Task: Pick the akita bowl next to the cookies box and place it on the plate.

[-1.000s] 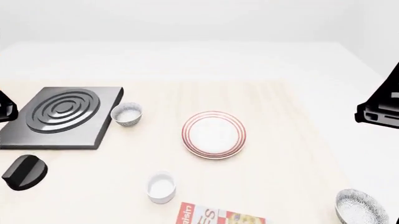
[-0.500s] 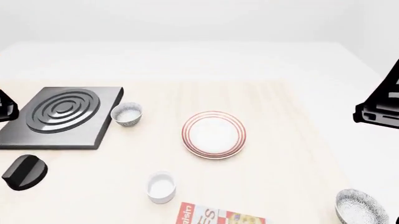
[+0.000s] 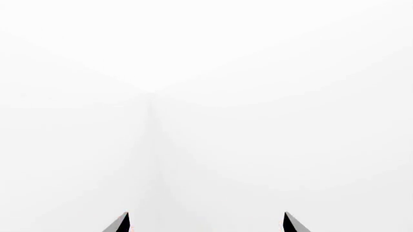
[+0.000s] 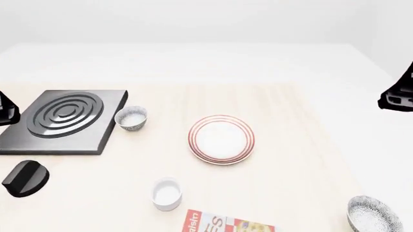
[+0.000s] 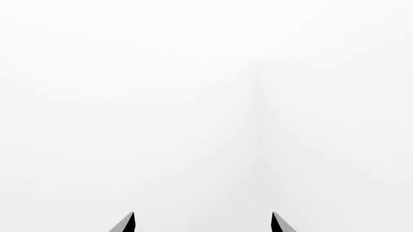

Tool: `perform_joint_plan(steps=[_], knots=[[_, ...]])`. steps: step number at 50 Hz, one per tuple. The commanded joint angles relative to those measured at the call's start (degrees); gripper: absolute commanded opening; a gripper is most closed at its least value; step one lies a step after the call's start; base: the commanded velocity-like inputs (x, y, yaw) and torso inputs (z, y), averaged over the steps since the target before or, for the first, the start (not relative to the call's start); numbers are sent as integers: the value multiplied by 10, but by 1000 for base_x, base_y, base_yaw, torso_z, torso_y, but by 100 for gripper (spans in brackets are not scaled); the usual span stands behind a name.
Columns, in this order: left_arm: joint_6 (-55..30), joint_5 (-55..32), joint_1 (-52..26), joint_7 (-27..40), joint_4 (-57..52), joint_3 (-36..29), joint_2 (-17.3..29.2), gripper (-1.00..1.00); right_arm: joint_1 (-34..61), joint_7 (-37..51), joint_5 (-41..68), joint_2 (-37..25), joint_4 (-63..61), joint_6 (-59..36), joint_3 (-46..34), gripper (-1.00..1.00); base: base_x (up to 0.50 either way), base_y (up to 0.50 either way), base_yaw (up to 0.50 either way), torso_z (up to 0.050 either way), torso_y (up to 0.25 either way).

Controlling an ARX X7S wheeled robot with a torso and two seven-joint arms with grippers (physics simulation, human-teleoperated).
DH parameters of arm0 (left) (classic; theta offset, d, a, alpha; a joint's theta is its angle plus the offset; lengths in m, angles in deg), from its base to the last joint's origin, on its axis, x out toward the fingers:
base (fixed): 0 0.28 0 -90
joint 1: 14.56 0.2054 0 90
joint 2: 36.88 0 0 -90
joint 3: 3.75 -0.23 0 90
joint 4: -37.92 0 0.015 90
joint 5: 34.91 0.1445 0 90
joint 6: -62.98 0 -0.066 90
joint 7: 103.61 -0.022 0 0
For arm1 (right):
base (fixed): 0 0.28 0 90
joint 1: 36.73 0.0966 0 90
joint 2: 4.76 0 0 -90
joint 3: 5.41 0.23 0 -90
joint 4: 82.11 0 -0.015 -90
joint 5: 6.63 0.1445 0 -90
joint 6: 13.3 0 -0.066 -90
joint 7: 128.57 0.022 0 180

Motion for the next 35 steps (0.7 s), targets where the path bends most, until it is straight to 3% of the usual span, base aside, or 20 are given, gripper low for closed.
perform_joint_plan(steps=[1,7,10,12,19,23,27,28,35], knots=[[-1,3,-1,0,-1,-4,-2,100,119,30,140,-47,32,-257,37,100,0,0,0,0,0],[-3,1,-2,0,-2,-5,-1,100,170,56,201,-45,72,-398,36,100,0,0,0,0,0],[-3,0,1,-1,-2,1,-1,100,166,57,201,-71,70,-398,-5,100,0,0,0,0,0],[-4,0,2,-1,-2,1,-1,100,182,98,271,-98,93,-414,-15,100,0,0,0,0,0],[-6,-4,1,1,-7,4,2,100,213,411,647,-212,223,-399,-112,100,0,0,0,0,0],[-6,-8,5,0,-9,14,3,100,178,486,742,-252,255,-376,-152,100,0,0,0,0,0],[-7,-6,7,0,-8,16,3,100,166,505,768,-261,275,-356,-164,100,0,0,0,0,0],[-8,-8,6,1,-9,17,4,100,163,535,811,-280,302,-347,-203,100,0,0,0,0,0],[-10,-6,2,1,-9,11,4,100,135,560,901,-312,335,-318,-254,100,0,0,0,0,0]])
